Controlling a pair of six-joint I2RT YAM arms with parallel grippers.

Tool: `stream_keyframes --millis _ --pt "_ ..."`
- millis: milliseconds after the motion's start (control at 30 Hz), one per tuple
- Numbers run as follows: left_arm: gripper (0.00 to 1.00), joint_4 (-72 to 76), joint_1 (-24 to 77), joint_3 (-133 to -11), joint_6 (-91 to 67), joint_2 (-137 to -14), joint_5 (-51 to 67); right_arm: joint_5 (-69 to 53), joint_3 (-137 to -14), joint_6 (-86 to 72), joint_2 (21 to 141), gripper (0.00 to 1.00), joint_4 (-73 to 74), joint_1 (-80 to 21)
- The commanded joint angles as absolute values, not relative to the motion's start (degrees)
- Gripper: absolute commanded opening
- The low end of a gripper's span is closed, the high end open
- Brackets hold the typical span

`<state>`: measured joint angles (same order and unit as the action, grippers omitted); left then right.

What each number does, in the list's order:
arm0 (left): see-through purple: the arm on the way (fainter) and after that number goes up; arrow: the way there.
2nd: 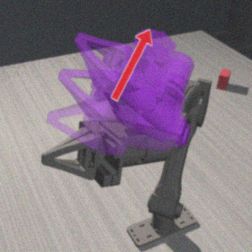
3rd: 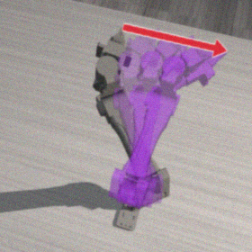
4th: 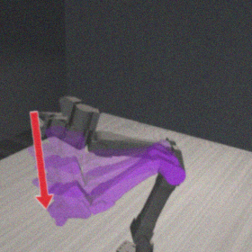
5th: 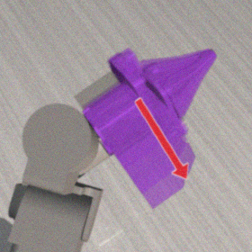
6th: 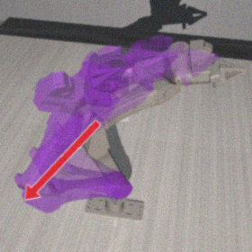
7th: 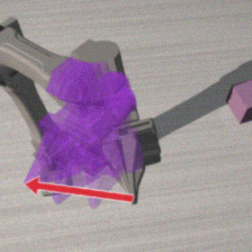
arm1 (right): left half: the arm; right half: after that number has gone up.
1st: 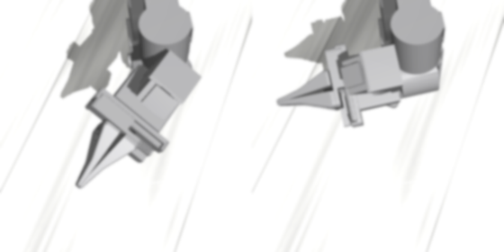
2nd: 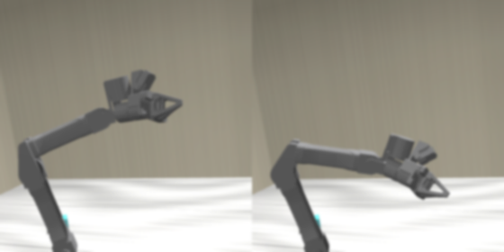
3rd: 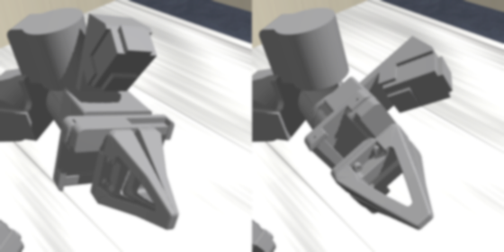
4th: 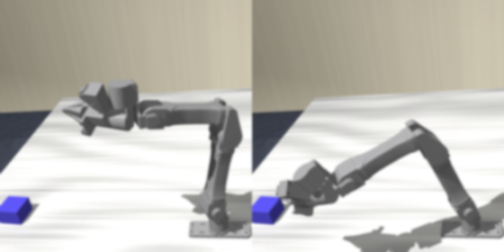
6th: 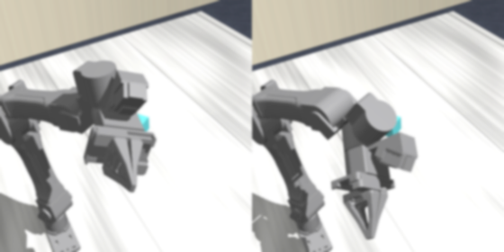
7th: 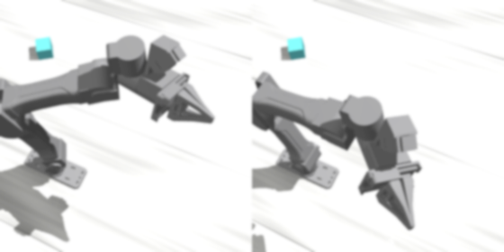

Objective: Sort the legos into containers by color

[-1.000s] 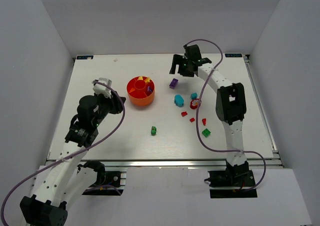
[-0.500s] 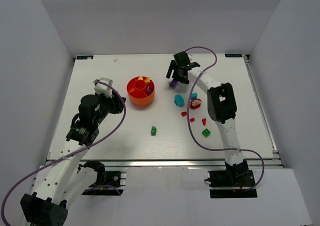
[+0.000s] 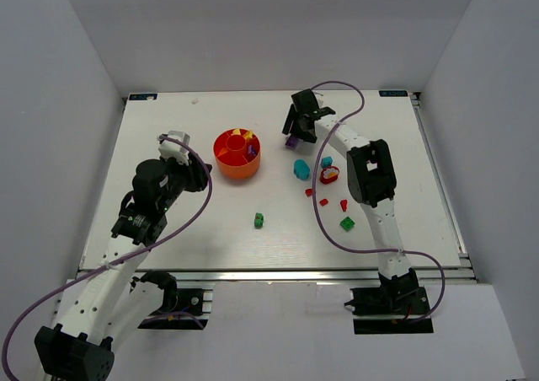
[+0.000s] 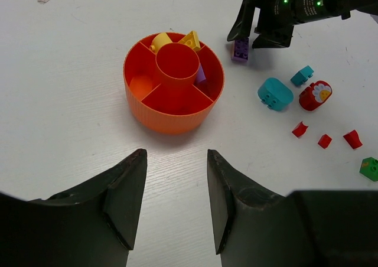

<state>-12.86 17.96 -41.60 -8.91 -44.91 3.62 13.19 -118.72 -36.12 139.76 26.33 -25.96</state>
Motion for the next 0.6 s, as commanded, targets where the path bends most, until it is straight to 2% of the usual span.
stream_keyframes --millis 0,167,367,533,567 --pt "0.55 -12.4 17.7 -41.4 -8.4 -44.2 3.4 13.6 -116.8 -37.4 139.0 0.73 26.5 -26.5" --pt "0.55 -12.3 17.7 -41.4 -8.4 -43.9 3.5 14.9 -116.1 -36.2 139.0 0.62 25.6 -27.1" --pt "0.55 -12.2 17.7 -41.3 -8.3 -43.3 3.2 14.5 -115.9 -34.5 139.7 0.55 25.0 -27.9" --pt "0.55 -12.2 17.7 -41.3 -8.4 -43.3 3.1 12.6 -115.1 -33.4 138.4 0.36 24.7 -27.9" --pt "0.55 -12.2 17.7 -41.3 -8.3 -43.2 3.1 12.3 -114.8 -32.8 138.1 0.29 24.4 -27.7"
